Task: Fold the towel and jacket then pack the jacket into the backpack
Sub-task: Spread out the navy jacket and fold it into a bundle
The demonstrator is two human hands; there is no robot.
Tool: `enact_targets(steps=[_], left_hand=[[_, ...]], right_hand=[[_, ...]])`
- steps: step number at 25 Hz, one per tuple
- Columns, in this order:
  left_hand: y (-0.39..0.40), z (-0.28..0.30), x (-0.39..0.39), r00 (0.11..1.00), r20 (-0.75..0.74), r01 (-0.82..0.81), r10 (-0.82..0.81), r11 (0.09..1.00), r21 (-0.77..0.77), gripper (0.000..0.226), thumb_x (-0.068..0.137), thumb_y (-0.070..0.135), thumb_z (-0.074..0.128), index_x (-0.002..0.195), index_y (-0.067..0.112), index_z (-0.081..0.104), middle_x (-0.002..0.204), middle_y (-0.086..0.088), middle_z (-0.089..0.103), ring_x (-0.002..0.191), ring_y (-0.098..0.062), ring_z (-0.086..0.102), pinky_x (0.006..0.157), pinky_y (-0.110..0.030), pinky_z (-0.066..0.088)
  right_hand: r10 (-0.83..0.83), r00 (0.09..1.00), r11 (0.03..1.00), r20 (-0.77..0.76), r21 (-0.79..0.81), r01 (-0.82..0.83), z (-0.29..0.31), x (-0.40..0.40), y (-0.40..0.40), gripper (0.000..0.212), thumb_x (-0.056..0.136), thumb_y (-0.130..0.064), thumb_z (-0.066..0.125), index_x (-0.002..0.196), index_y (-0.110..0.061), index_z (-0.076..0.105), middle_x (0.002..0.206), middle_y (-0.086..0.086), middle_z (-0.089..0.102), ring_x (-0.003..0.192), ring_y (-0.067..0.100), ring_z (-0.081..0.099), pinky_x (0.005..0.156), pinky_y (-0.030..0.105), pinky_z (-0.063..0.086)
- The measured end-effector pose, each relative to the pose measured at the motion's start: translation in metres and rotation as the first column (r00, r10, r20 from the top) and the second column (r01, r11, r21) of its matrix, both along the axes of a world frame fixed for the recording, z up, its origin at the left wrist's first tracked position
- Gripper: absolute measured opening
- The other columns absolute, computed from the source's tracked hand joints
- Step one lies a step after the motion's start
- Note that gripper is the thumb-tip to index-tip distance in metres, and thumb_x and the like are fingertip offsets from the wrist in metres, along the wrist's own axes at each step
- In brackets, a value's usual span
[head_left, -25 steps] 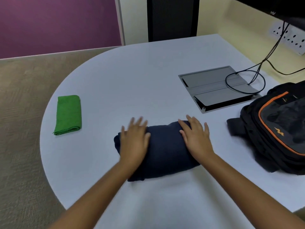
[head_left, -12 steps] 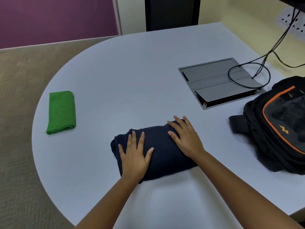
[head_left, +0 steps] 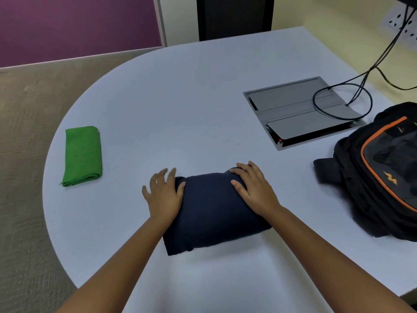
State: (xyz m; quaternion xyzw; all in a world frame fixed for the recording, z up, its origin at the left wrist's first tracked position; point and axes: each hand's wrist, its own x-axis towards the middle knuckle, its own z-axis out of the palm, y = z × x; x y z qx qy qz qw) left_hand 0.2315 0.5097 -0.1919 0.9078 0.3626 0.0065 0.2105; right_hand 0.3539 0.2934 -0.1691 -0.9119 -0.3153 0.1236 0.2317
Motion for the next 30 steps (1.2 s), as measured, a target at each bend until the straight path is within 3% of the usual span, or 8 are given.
enact_targets(steps=[3, 6, 8, 12, 20, 22, 25, 30], left_hand=[[0.018, 0.007, 0.012, 0.979, -0.124, -0.201, 0.164, 0.893, -0.402, 0.042, 0.088, 0.054, 0.047, 0.095, 0.015, 0.061, 0.11, -0.006, 0.061, 0.097, -0.025, 0.057, 0.089, -0.041, 0.044], [0.028, 0.024, 0.021, 0.979, -0.088, -0.203, 0.182, 0.868, -0.454, 0.04, 0.09, 0.037, 0.051, 0.06, 0.012, 0.039, 0.061, -0.003, 0.045, 0.058, -0.017, 0.041, 0.056, -0.03, 0.035], [0.029, 0.03, 0.02, 0.936, -0.039, -0.306, 0.351, 0.751, -0.586, 0.037, 0.091, 0.03, 0.051, 0.06, 0.011, 0.041, 0.062, -0.005, 0.044, 0.059, -0.018, 0.041, 0.057, -0.03, 0.034], [0.026, 0.039, 0.01, 0.731, -0.212, -0.415, 0.649, 0.175, -0.893, 0.028, 0.086, 0.033, 0.064, 0.088, 0.006, 0.063, 0.085, -0.009, 0.063, 0.08, -0.025, 0.059, 0.074, -0.037, 0.051], [0.036, 0.058, 0.0, 0.744, -0.332, -0.452, 0.579, 0.07, -0.889, 0.034, 0.082, 0.037, 0.069, 0.084, 0.005, 0.058, 0.08, -0.008, 0.066, 0.08, -0.025, 0.058, 0.063, -0.035, 0.05], [0.034, 0.054, -0.004, 0.734, -0.238, -0.467, 0.636, 0.218, -0.857, 0.041, 0.085, 0.035, 0.065, 0.1, -0.002, 0.056, 0.085, -0.01, 0.066, 0.087, -0.03, 0.06, 0.067, -0.034, 0.051], [0.035, 0.05, -0.015, 0.877, 0.14, -0.442, 0.459, 0.886, -0.138, 0.052, 0.089, 0.037, 0.057, 0.119, -0.003, 0.045, 0.116, -0.02, 0.056, 0.112, -0.04, 0.048, 0.092, -0.049, 0.036], [-0.036, 0.04, -0.038, 0.914, 0.224, 0.332, -0.339, 0.941, 0.07, 0.063, 0.088, 0.05, 0.047, 0.139, 0.016, 0.035, 0.146, -0.006, 0.039, 0.138, -0.034, 0.029, 0.111, -0.051, 0.019]], right_hand=[[0.004, 0.998, 0.998, 0.059, 0.067, -0.008, -0.002, -0.006, -0.007, 0.054, 0.09, -0.057, 0.025, 0.132, -0.03, 0.046, 0.146, -0.011, 0.036, 0.143, 0.013, 0.014, 0.104, 0.037, 0.033], [-0.058, 0.994, 0.988, 0.089, 0.145, 0.045, -0.005, -0.014, -0.012, 0.051, 0.092, -0.052, 0.027, 0.131, -0.029, 0.048, 0.144, -0.011, 0.039, 0.142, 0.013, 0.018, 0.106, 0.034, 0.031], [-0.125, 0.989, 0.977, 0.085, 0.183, 0.108, -0.005, -0.016, -0.012, 0.05, 0.092, -0.05, 0.026, 0.131, -0.028, 0.049, 0.143, -0.01, 0.04, 0.141, 0.014, 0.022, 0.108, 0.035, 0.03], [-0.14, 0.983, 0.982, 0.116, 0.145, 0.123, -0.003, -0.014, -0.009, 0.05, 0.091, -0.048, 0.025, 0.13, -0.03, 0.05, 0.142, -0.011, 0.042, 0.139, 0.014, 0.025, 0.107, 0.036, 0.032], [-0.267, 0.962, 0.939, -0.049, 0.213, 0.271, 0.0, -0.024, -0.014, 0.046, 0.094, -0.047, 0.042, 0.138, -0.032, 0.039, 0.149, -0.011, 0.03, 0.132, 0.008, 0.034, 0.097, 0.029, 0.038], [-0.382, 0.899, 0.879, -0.213, 0.217, 0.425, 0.002, -0.03, -0.018, 0.054, 0.091, -0.051, 0.048, 0.14, -0.034, 0.033, 0.148, -0.011, 0.03, 0.129, 0.009, 0.039, 0.092, 0.028, 0.039], [-0.539, 0.806, 0.787, -0.244, 0.195, 0.585, 0.006, -0.038, -0.022, 0.061, 0.09, -0.055, 0.047, 0.143, -0.029, 0.03, 0.147, -0.006, 0.035, 0.13, 0.017, 0.042, 0.096, 0.036, 0.04], [-0.362, 0.899, 0.932, 0.244, 0.127, 0.341, -0.002, -0.064, -0.004, 0.055, 0.091, -0.033, 0.019, 0.143, -0.026, 0.035, 0.151, -0.008, 0.033, 0.143, 0.016, 0.02, 0.113, 0.055, 0.002]])
